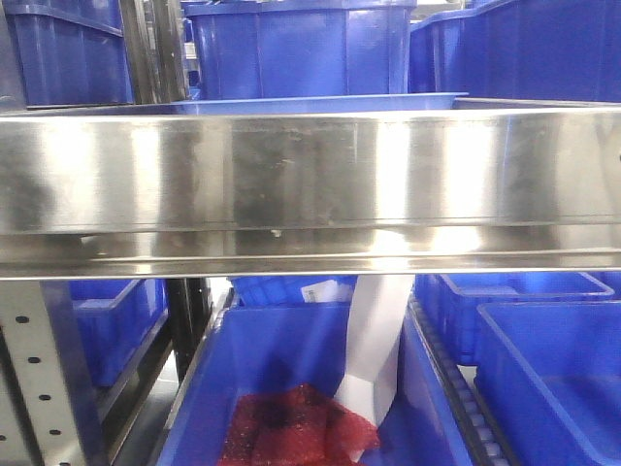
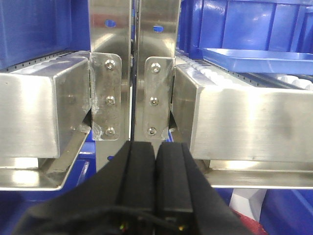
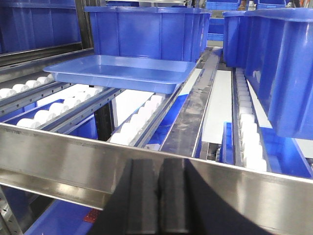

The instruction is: Grab blue tray and place on right shelf

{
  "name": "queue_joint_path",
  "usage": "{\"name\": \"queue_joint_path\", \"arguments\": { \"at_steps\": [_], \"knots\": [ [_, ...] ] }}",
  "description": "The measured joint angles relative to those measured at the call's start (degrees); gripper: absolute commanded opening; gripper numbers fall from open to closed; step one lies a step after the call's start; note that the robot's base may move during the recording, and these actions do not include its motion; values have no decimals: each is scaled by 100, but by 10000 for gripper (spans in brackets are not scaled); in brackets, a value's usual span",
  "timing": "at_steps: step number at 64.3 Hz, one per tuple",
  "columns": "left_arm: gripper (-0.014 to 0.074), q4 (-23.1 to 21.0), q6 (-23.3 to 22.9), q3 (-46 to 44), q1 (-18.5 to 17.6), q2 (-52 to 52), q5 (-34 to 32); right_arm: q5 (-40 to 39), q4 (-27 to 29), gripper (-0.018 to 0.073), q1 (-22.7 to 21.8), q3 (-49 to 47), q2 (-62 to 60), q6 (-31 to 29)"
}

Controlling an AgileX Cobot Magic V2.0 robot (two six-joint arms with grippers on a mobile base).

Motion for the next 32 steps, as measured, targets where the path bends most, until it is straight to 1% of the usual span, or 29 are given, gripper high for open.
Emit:
{"name": "queue_joint_path", "arguments": {
  "at_steps": [5,10,15,17,24,29,32],
  "knots": [
    [-48,0,0,0,0,0,0,-10,0,56,0,0,0,0],
    [-48,0,0,0,0,0,-9,-24,-3,56,-182,69,0,0],
    [-48,0,0,0,0,0,-9,-77,-3,56,-565,173,-9,-10],
    [-48,0,0,0,0,0,-9,-168,-3,56,-790,239,-22,-10],
    [-48,0,0,0,0,0,-9,-601,8,56,-1353,605,-34,-10],
    [-48,0,0,0,0,0,-9,-978,84,56,-1624,956,-71,-10],
    [-48,0,0,0,0,0,-9,-1179,176,56,-1714,1209,-170,-10]
  ]
}}
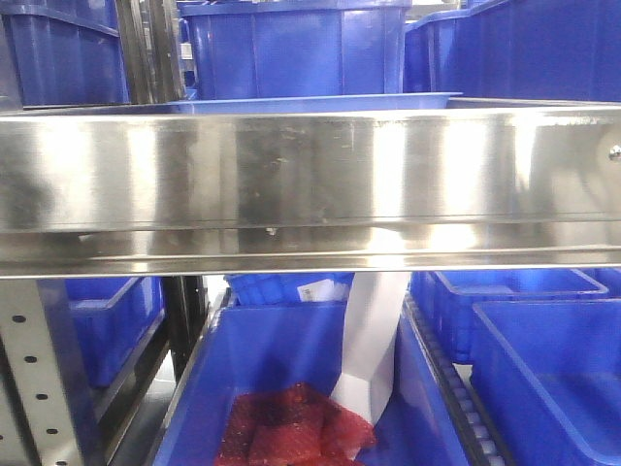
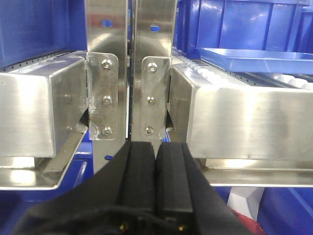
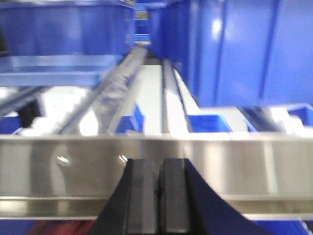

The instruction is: Grab blue tray and place on right shelf

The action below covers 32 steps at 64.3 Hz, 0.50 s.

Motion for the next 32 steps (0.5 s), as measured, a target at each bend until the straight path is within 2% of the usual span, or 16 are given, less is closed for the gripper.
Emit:
{"name": "queue_joint_path", "arguments": {
  "at_steps": [11,32],
  "knots": [
    [-48,0,0,0,0,0,0,-379,270,56,-77,852,-695,0],
    [-48,0,0,0,0,0,-23,-258,270,56,-77,919,-921,-165]
  ]
}}
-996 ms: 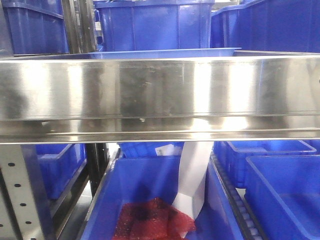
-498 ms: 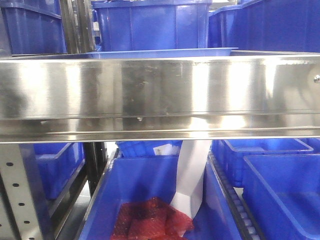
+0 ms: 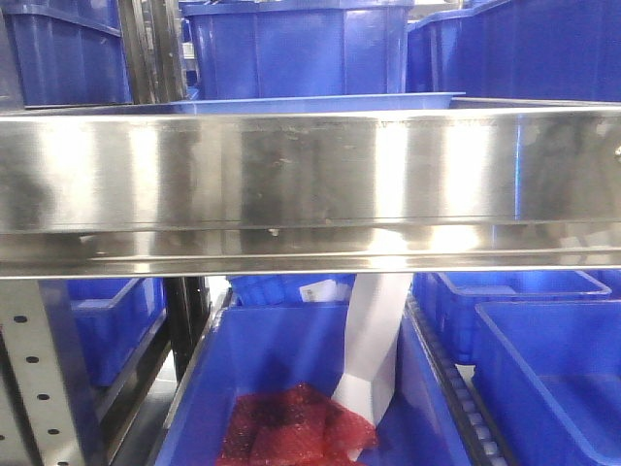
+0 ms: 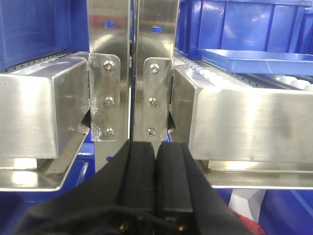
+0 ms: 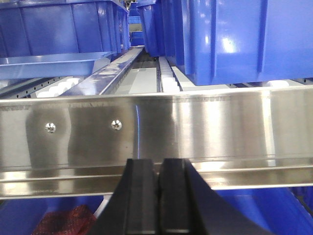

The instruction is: Grab blue tray and place on right shelf

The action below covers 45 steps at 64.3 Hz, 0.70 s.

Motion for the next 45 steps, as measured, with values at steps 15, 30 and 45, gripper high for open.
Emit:
{"name": "queue_joint_path", "arguments": {
  "at_steps": [15,30,45],
  "knots": [
    [-48,0,0,0,0,0,0,0,0,56,0,0,0,0],
    [-48,0,0,0,0,0,-11,0,0,56,0,0,0,0],
    [-48,0,0,0,0,0,-11,0,0,56,0,0,0,0]
  ]
}}
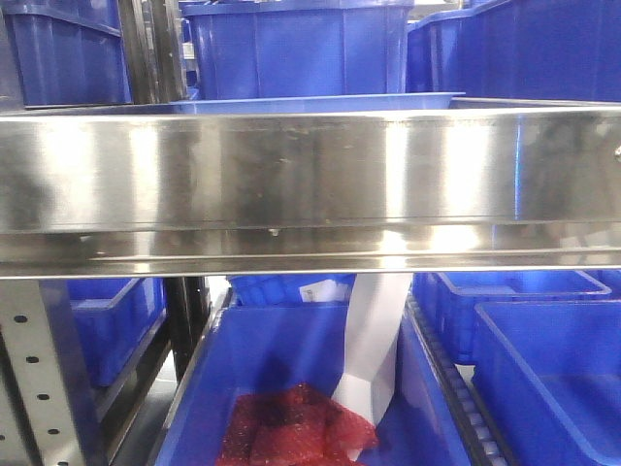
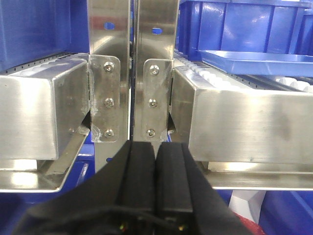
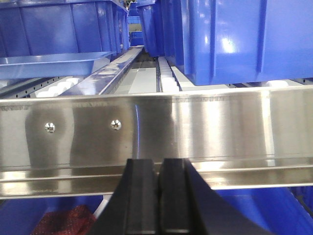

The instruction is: Grab blue tray and place on right shelf

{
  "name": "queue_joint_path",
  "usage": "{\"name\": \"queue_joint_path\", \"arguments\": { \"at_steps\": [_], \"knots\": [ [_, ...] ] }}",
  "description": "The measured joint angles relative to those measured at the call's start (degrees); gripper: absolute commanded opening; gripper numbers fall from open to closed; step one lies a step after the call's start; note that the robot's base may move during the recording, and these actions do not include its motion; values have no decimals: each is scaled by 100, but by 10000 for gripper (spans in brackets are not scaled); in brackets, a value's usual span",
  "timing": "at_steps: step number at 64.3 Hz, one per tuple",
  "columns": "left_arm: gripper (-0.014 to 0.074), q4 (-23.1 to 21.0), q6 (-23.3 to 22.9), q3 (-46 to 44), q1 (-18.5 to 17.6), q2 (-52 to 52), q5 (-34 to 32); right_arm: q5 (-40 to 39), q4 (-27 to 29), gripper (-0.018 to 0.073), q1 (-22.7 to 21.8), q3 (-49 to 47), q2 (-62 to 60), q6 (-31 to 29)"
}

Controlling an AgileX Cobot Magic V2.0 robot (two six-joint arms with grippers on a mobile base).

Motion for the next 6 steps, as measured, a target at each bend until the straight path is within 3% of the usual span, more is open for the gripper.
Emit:
{"name": "queue_joint_path", "arguments": {
  "at_steps": [6],
  "knots": [
    [-48,0,0,0,0,0,0,0,0,56,0,0,0,0]
  ]
}}
